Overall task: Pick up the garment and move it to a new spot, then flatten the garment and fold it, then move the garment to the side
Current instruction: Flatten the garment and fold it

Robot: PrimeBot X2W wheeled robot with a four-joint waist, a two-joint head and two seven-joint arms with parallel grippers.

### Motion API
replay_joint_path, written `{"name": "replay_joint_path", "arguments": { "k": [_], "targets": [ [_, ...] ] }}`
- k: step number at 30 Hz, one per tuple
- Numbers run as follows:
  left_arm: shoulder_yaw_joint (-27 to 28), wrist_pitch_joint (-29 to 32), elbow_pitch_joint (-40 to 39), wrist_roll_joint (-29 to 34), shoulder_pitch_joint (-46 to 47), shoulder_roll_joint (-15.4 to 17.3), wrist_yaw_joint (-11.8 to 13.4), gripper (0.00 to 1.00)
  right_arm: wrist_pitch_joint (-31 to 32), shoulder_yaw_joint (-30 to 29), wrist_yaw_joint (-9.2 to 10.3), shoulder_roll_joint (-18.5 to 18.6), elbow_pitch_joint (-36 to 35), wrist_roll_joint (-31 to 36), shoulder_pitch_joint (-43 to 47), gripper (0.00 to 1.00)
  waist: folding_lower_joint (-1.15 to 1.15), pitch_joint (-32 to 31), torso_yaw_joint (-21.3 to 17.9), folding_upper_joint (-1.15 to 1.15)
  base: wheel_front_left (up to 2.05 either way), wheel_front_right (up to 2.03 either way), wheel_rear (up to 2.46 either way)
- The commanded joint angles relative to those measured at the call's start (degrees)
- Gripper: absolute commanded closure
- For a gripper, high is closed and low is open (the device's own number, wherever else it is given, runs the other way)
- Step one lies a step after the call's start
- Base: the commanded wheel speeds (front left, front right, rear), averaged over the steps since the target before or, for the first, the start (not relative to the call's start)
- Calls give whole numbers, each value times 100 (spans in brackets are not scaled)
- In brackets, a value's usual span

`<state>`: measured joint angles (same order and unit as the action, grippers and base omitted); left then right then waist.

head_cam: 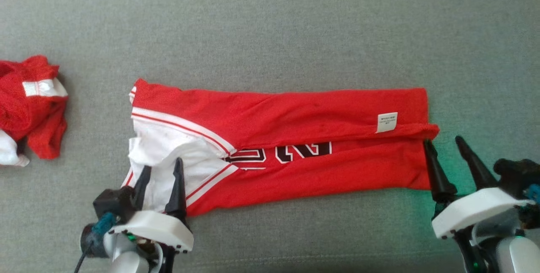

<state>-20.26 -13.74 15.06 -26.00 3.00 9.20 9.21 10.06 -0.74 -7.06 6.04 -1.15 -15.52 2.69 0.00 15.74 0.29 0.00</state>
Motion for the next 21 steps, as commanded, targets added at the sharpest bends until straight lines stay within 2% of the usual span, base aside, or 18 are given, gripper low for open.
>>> {"name": "replay_joint_path", "arguments": {
  "k": [1, 12, 21],
  "targets": [
    [198, -84, -319, 111, 66, 121, 78, 0, -120, 94, -43, 21, -335, 46, 4, 0, 0, -92, -26, 0, 0, 0, 0],
    [513, -123, -1503, 555, -30, 285, 310, 0, -804, 42, -43, -115, -1096, 418, -121, 0, 0, -590, -126, 0, 0, 0, 0],
    [468, -42, -1718, 726, -211, 419, 382, 0, -838, 168, -43, -187, -1091, 535, 145, 0, 0, -912, -198, 0, 0, 0, 0]
  ]
}}
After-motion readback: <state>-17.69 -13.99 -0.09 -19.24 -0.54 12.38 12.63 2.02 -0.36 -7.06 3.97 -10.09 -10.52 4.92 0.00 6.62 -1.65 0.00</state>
